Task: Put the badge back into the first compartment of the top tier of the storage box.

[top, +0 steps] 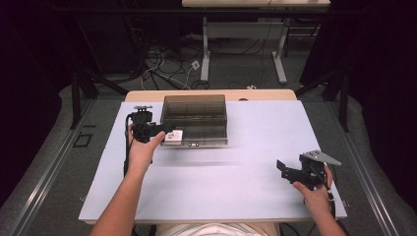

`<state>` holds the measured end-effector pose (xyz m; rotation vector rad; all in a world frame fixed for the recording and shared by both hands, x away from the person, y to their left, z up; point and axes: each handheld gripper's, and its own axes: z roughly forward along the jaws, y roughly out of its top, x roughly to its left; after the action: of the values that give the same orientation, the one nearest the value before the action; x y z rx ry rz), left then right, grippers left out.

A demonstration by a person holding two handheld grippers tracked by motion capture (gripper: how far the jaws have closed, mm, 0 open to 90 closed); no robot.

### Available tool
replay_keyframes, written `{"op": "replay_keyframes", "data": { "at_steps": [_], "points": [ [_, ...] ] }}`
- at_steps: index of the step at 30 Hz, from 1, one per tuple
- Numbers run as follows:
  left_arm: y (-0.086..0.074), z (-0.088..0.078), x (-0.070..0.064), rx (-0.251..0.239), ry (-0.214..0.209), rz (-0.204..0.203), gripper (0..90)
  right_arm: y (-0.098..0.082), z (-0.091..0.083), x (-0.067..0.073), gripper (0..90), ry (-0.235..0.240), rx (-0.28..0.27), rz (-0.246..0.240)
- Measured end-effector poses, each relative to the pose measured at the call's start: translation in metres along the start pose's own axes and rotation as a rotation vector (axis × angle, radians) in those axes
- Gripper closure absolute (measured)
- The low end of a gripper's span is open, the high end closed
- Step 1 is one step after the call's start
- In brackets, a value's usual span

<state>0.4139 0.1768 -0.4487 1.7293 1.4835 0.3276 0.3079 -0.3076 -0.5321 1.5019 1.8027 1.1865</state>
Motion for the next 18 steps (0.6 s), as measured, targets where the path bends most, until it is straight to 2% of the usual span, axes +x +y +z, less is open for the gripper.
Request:
{"op": "replay_keyframes", "data": {
  "at_steps": [3, 9, 13, 18],
  "points": [
    [-0.002, -0.003, 0.001, -0.009, 0.013, 0.028, 18.9, 0.000, 0.000, 0.000, 6.9, -0.005, 0.005, -0.007],
    [-0.005, -0.007, 0.004, -0.015, 0.017, 0.055, 15.9, 0.000, 0.000, 0.002, 6.9, -0.005, -0.011, -0.015],
    [-0.007, -0.010, 0.006, -0.029, -0.003, 0.068, 15.0, 0.000, 0.000, 0.002, 6.9, 0.002, -0.008, -0.014],
    [-0.010, -0.015, 0.010, -0.023, -0.028, 0.094, 12.4, 0.000, -0.002, 0.004, 6.9, -0.007, 0.005, -0.018]
  ]
}}
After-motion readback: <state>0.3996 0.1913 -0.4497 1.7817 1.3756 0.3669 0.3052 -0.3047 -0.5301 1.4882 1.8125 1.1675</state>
